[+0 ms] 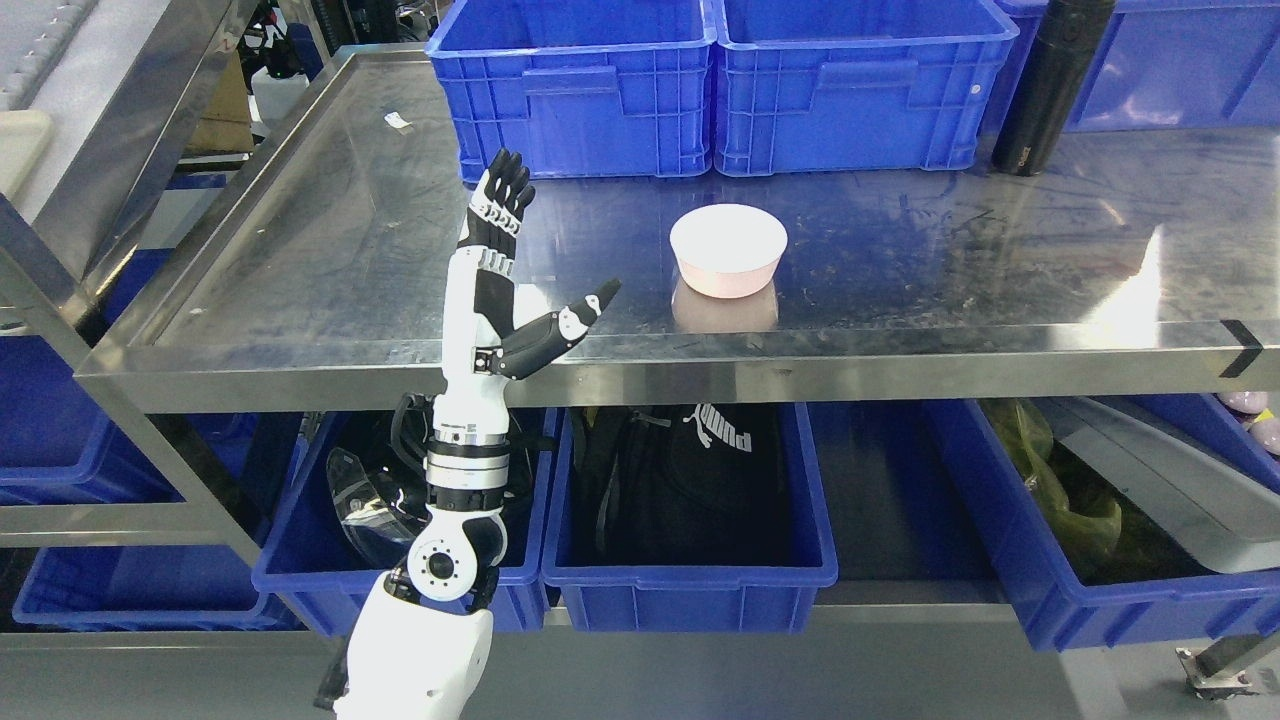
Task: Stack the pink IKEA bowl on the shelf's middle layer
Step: 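Raise the left hand and swing it toward the pink bowl on the shelf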
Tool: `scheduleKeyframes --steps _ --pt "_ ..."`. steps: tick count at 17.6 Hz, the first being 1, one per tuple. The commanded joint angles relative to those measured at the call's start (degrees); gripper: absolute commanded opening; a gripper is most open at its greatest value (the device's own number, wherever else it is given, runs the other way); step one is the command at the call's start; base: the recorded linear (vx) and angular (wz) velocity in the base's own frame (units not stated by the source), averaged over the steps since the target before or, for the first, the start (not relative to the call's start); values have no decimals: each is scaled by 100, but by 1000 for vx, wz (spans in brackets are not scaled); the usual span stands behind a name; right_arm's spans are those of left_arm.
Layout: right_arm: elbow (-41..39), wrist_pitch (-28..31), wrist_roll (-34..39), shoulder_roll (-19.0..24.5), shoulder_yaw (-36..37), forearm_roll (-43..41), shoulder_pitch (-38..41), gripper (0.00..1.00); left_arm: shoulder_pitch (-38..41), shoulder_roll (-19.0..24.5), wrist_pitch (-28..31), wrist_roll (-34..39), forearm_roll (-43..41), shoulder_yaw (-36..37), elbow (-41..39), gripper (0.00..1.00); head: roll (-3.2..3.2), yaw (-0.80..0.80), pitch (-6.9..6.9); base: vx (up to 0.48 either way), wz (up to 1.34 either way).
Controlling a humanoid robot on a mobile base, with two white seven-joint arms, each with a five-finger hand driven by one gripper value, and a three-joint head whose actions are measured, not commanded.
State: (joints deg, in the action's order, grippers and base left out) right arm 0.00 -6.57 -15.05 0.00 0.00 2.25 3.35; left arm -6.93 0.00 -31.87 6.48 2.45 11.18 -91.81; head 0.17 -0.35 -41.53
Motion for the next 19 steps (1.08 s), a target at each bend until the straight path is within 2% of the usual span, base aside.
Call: scheduleKeyframes --steps 1,3,5,6,7,9,11,12,14,17,18,19 --pt "-100 -2 2 -100 -26 -6 -1 100 34 100 23 -15 1 -55 -65 100 0 0 0 -14 -47" --pt "-100 -2 2 -100 -18 3 -1 100 -10 100 -29 -85 -8 -90 -65 100 0 0 0 -10 -32" --pt "-100 -2 2 -100 -26 3 -1 100 -395 182 -12 -312 -78 -178 -65 100 0 0 0 -12 -10" --pt "-100 -2 2 -100 -18 3 -1 100 -623 611 66 -566 -330 -152 -65 100 0 0 0 0 0" --pt "-100 -2 2 -100 -26 -6 -1 100 -904 1094 381 -838 -1177 -134 -65 99 0 0 0 0 0" --pt "-100 -2 2 -100 -18 -6 -1 100 -1387 1414 1075 -1182 -2289 -152 -65 99 0 0 0 0 0" --pt "-100 -2 2 -100 -26 3 -1 100 -2019 1633 1463 -2048 -2660 -99 -65 98 0 0 0 0 0" --pt "-100 -2 2 -100 -26 -6 -1 100 -2336 1643 1743 -2837 -2932 -12 -65 98 0 0 0 0 0" --pt "-100 -2 2 -100 -26 3 -1 100 -2637 1644 1939 -4114 -3302 42 -65 98 0 0 0 0 0" --pt "-100 -2 2 -100 -18 3 -1 100 -2691 1609 1948 -4444 -3953 304 -65 96 0 0 0 0 0" --pt "-100 -2 2 -100 -18 3 -1 100 -2691 1530 1966 -4453 -3954 366 -65 96 0 0 0 0 0" --pt "-100 -2 2 -100 -26 3 -1 100 -2682 1260 1966 -4619 -3954 376 -65 96 0 0 0 0 0"
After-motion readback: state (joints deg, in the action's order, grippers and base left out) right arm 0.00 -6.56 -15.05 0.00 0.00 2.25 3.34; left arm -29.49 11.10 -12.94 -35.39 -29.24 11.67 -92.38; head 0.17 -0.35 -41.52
